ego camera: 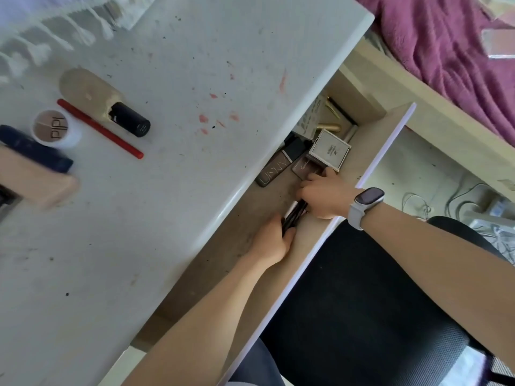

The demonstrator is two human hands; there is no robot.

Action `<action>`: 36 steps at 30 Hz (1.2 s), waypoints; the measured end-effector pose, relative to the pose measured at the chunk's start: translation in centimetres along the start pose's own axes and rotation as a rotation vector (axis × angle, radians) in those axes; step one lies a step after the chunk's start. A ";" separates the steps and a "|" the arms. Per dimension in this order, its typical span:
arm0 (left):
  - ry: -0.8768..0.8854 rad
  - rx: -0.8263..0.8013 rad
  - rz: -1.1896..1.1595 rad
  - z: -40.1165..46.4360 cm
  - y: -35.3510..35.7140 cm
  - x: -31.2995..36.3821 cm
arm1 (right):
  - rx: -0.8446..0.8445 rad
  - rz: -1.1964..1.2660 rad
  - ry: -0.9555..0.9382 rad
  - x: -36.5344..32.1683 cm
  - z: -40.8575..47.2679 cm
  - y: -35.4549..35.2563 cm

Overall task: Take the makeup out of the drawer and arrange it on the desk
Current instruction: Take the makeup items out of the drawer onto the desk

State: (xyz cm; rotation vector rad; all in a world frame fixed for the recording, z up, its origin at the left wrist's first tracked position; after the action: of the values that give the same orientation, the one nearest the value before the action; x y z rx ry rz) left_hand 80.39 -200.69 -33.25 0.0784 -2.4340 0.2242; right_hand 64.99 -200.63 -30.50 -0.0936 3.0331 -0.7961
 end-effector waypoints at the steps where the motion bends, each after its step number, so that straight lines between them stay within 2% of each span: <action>1: 0.024 -0.009 -0.007 -0.3 -0.1 0.0 | 0.007 0.007 -0.011 0.0 -0.3 -0.1; 5: 0.042 -0.037 -0.010 -2.1 -0.8 -0.1 | 0.033 -0.018 -0.053 -0.2 -1.7 -0.7; 11: -0.021 -0.063 0.122 -7.2 -2.5 0.0 | 0.071 -0.042 -0.121 -1.4 -3.6 -1.5; 14: -0.057 -0.133 0.184 -10.3 -3.9 -0.1 | 0.099 0.069 -0.149 -2.3 -4.8 -1.9; 17: -0.040 -0.168 0.212 -13.5 -5.8 -0.2 | 0.060 0.318 -0.129 -2.2 -6.4 -2.8; 20: -0.013 -0.180 0.098 -17.1 -7.6 -1.0 | 0.033 0.736 -0.147 -2.4 -8.9 -3.9; 23: 0.010 -0.096 -0.105 -20.2 -8.8 -2.4 | 0.108 1.045 -0.191 -4.6 -11.3 -5.1; 26: 0.037 0.038 -0.396 -23.1 -9.3 -4.3 | 0.102 1.448 -0.310 -9.3 -12.3 -6.6; 29: 0.100 0.075 -0.607 -25.6 -9.2 -6.6 | 0.150 1.713 -0.408 -14.9 -11.5 -8.4; 31: 0.122 0.084 -0.680 -26.8 -9.0 -7.9 | 0.177 1.763 -0.465 -18.5 -10.7 -9.8; 36: 0.174 0.098 -0.685 -29.8 -8.6 -10.3 | 0.208 1.558 -0.422 -26.0 -9.3 -12.1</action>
State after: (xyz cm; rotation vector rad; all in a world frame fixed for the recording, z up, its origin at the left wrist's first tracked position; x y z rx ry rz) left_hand 108.15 -203.71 -16.25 0.8765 -2.0823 0.0343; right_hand 91.45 -205.04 -16.76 1.5563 1.7002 -0.6616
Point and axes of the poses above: each hand's wrist, its own z-axis towards the middle knuckle, its own y-axis out of the palm, x = y × z, the point moved 1 cm from there along z, towards the middle knuckle, and after that the axes turned 14 degrees about -x, right-handed, at the moved point
